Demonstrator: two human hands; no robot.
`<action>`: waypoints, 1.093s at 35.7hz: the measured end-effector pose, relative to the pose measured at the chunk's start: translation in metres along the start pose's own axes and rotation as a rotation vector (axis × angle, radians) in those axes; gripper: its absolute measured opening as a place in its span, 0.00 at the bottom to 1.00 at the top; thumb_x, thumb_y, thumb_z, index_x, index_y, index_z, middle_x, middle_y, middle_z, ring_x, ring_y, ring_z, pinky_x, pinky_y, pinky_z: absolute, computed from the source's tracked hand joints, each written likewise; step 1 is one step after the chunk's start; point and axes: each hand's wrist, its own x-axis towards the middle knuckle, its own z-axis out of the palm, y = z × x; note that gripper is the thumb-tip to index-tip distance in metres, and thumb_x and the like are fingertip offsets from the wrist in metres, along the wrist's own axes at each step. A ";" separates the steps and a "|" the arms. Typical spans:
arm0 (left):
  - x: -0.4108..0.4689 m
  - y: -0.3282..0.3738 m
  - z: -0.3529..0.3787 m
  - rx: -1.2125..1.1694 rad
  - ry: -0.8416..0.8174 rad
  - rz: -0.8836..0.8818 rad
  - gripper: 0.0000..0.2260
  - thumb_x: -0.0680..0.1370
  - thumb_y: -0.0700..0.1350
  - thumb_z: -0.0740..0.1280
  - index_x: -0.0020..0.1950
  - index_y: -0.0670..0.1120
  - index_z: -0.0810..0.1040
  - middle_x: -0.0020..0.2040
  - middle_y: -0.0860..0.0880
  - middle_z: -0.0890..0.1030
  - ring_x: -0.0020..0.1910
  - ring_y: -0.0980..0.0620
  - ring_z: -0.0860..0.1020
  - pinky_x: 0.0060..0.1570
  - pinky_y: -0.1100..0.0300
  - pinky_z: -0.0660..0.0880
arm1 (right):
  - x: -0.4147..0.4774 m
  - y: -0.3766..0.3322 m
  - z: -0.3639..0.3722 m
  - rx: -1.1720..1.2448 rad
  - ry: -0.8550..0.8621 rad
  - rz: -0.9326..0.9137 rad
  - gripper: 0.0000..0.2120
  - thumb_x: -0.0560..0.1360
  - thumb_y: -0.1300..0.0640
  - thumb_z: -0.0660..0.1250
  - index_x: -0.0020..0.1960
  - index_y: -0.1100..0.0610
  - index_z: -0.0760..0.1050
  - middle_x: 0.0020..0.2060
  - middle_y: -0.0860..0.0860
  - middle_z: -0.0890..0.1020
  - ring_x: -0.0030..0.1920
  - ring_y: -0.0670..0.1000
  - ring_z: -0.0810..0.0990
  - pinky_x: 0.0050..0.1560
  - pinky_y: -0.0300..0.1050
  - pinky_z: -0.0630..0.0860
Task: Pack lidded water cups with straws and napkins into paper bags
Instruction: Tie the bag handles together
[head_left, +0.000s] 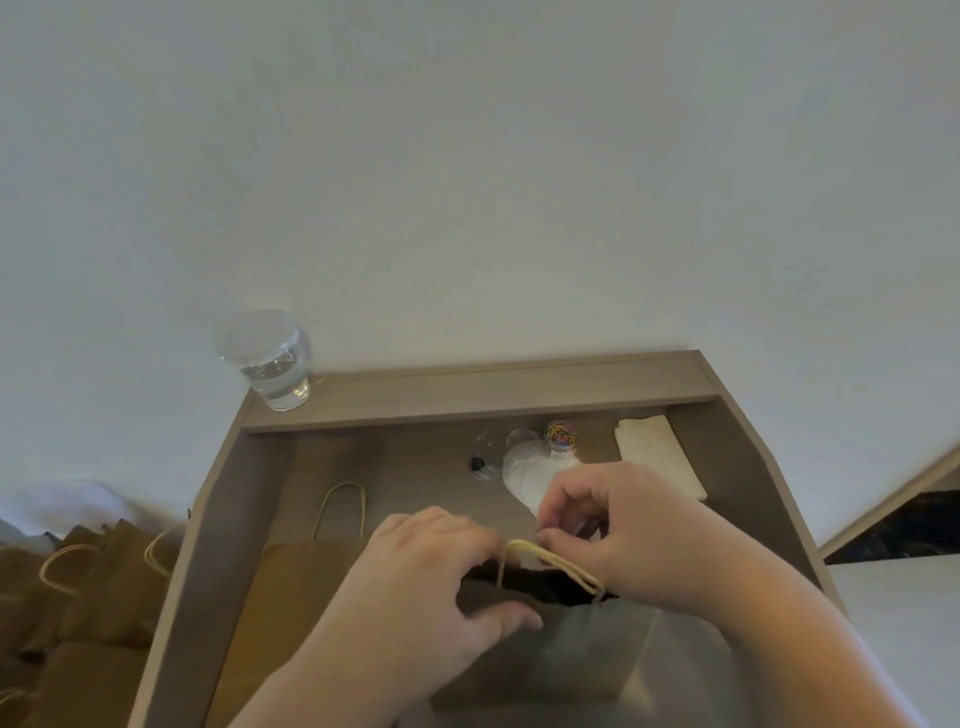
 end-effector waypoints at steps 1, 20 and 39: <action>0.001 0.001 0.001 -0.001 0.015 -0.002 0.26 0.70 0.78 0.61 0.55 0.62 0.80 0.47 0.63 0.80 0.55 0.62 0.74 0.59 0.59 0.70 | -0.001 -0.001 0.002 -0.016 0.013 0.002 0.01 0.75 0.44 0.73 0.46 0.39 0.83 0.40 0.35 0.86 0.43 0.38 0.85 0.41 0.32 0.79; 0.005 0.009 0.007 -0.053 0.032 -0.042 0.22 0.75 0.69 0.57 0.52 0.60 0.85 0.46 0.61 0.83 0.51 0.60 0.76 0.57 0.57 0.71 | -0.023 -0.022 0.011 -0.032 0.025 0.058 0.04 0.76 0.45 0.76 0.43 0.42 0.85 0.42 0.33 0.85 0.39 0.32 0.81 0.37 0.24 0.73; 0.003 0.007 0.003 -0.073 0.034 -0.008 0.15 0.78 0.66 0.65 0.52 0.60 0.86 0.47 0.62 0.82 0.52 0.61 0.76 0.55 0.58 0.73 | -0.015 -0.025 0.011 -0.200 -0.054 0.125 0.04 0.79 0.45 0.72 0.49 0.42 0.85 0.42 0.37 0.85 0.46 0.39 0.84 0.50 0.36 0.84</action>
